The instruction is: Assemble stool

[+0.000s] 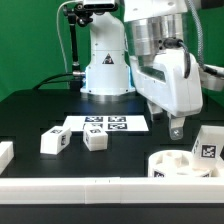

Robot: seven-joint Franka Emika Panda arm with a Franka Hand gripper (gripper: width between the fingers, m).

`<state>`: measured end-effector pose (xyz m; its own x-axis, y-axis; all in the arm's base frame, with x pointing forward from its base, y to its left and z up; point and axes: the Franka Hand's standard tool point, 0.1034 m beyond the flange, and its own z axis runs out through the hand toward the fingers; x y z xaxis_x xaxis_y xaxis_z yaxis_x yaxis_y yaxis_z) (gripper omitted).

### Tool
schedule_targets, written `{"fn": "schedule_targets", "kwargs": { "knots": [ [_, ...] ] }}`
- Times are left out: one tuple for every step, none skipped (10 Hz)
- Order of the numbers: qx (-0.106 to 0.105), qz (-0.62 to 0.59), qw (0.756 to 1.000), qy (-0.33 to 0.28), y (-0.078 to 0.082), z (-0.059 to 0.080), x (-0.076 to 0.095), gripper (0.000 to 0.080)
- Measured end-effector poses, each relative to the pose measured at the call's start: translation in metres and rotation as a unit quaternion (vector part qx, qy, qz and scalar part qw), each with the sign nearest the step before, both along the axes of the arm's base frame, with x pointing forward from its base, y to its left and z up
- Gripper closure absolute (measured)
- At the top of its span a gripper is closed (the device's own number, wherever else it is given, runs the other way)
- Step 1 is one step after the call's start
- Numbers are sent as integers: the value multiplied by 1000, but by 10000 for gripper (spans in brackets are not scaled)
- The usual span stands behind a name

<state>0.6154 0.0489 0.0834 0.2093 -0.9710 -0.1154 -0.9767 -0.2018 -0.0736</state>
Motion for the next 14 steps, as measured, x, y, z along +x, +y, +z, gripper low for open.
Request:
{"fn": "schedule_targets", "kwargs": {
  "knots": [
    [-7,41,999,-8,-11,-1,-6,150],
    [-10,54,998,-13,-27,-3,-9,150],
    [-11,44,999,-17,-38,-4,-8,150],
    [-11,46,999,-17,-35,-4,-8,150],
    [-12,56,998,-18,-34,-4,-8,150],
    [-13,66,998,-19,-35,-4,-8,150],
    [-22,104,994,-15,-35,-5,-10,150],
    [-41,172,984,-7,-36,-7,-13,150],
    [-53,246,968,-10,-40,-7,-14,150],
    [-62,331,941,-15,-42,-5,-13,150],
    [-63,380,923,-20,-43,-4,-12,150],
    [-58,380,923,-29,-48,-2,-11,150],
    [-63,439,896,-30,-50,-3,-11,150],
    [-64,470,880,-32,-49,-4,-11,150]
  ]
}}
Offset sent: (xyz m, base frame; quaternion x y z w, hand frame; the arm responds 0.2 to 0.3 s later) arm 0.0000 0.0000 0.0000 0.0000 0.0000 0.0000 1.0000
